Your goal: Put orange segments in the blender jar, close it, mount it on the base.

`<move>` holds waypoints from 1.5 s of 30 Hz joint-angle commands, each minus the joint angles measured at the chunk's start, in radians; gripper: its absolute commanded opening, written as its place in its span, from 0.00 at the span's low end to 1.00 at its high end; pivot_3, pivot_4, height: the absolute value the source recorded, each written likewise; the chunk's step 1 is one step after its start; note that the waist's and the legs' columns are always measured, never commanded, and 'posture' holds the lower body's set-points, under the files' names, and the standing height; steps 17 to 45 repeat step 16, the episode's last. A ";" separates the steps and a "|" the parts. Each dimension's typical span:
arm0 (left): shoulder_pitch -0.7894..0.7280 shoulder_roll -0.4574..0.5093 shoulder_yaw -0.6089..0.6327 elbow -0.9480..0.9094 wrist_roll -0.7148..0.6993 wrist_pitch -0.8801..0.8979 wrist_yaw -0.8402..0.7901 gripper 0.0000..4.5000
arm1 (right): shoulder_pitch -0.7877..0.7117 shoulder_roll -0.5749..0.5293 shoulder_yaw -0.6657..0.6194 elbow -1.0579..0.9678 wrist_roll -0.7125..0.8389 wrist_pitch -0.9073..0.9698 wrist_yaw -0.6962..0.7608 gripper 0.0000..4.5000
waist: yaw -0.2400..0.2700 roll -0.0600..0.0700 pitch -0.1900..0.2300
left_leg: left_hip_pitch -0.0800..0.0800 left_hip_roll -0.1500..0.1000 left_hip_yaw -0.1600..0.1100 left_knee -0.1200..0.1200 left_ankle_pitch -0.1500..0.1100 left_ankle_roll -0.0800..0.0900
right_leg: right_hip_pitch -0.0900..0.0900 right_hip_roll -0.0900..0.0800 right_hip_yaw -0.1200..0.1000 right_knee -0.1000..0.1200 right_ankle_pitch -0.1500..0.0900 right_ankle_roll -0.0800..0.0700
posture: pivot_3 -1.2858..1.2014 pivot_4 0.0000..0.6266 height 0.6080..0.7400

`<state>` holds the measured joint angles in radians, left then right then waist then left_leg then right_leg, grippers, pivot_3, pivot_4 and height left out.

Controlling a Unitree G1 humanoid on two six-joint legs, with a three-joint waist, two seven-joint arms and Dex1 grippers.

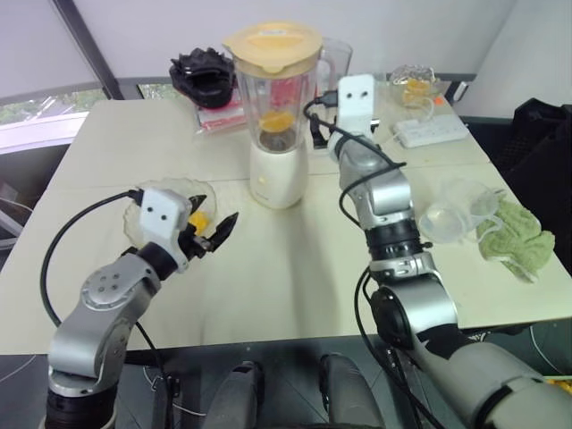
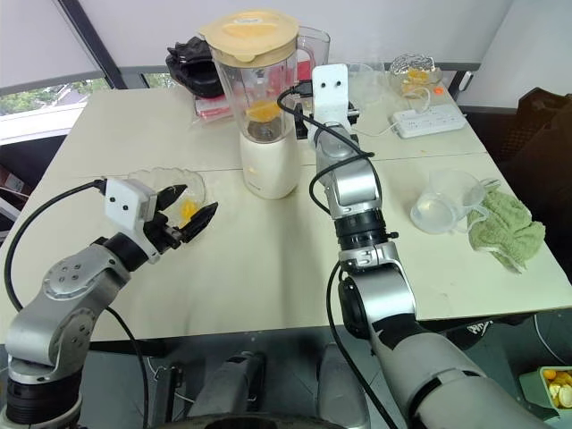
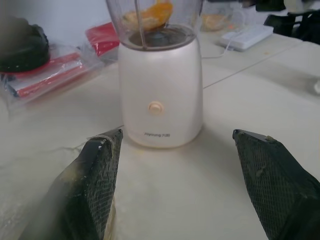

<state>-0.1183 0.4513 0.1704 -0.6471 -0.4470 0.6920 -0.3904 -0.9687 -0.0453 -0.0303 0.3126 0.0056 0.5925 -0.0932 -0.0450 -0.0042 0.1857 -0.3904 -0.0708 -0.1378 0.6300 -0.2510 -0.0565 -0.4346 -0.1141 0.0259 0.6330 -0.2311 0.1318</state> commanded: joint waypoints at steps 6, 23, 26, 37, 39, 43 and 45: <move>0.003 0.041 0.056 -0.018 -0.035 -0.006 -0.012 0.82 | 0.330 -0.298 0.026 -0.575 0.207 0.057 0.495 1.00 | 0.006 0.000 0.000 | -0.001 0.000 0.000 0.001 0.000 0.001 | 0.002 0.000 0.000 -0.003 0.000 0.000 | 0.52 0.24 1.00; 0.051 0.065 0.122 -0.041 -0.051 -0.032 -0.026 0.82 | 0.643 -0.724 -0.209 -0.737 0.511 0.106 0.942 1.00 | 0.004 -0.003 0.001 | 0.004 0.001 0.001 0.003 -0.001 0.002 | 0.008 0.000 -0.001 -0.004 -0.001 0.001 | 0.52 0.24 1.00; 0.051 0.065 0.122 -0.041 -0.051 -0.032 -0.026 0.82 | 0.643 -0.724 -0.209 -0.737 0.511 0.106 0.942 1.00 | 0.004 -0.003 0.001 | 0.004 0.001 0.001 0.003 -0.001 0.002 | 0.008 0.000 -0.001 -0.004 -0.001 0.001 | 0.52 0.24 1.00; 0.051 0.065 0.122 -0.041 -0.051 -0.032 -0.026 0.82 | 0.643 -0.724 -0.209 -0.737 0.511 0.106 0.942 1.00 | 0.004 -0.003 0.001 | 0.004 0.001 0.001 0.003 -0.001 0.002 | 0.008 0.000 -0.001 -0.004 -0.001 0.001 | 0.52 0.24 1.00; 0.051 0.065 0.122 -0.041 -0.051 -0.032 -0.026 0.82 | 0.643 -0.724 -0.209 -0.737 0.511 0.106 0.942 1.00 | 0.004 -0.003 0.001 | 0.004 0.001 0.001 0.003 -0.001 0.002 | 0.008 0.000 -0.001 -0.004 -0.001 0.001 | 0.52 0.24 1.00; 0.051 0.065 0.122 -0.041 -0.051 -0.032 -0.026 0.82 | 0.643 -0.724 -0.209 -0.737 0.511 0.106 0.942 1.00 | 0.004 -0.003 0.001 | 0.004 0.001 0.001 0.003 -0.001 0.002 | 0.008 0.000 -0.001 -0.004 -0.001 0.001 | 0.52 0.24 1.00; 0.051 0.065 0.122 -0.041 -0.051 -0.032 -0.026 0.82 | 0.643 -0.724 -0.209 -0.737 0.511 0.106 0.942 1.00 | 0.004 -0.003 0.001 | 0.004 0.001 0.001 0.003 -0.001 0.002 | 0.008 0.000 -0.001 -0.004 -0.001 0.001 | 0.52 0.24 1.00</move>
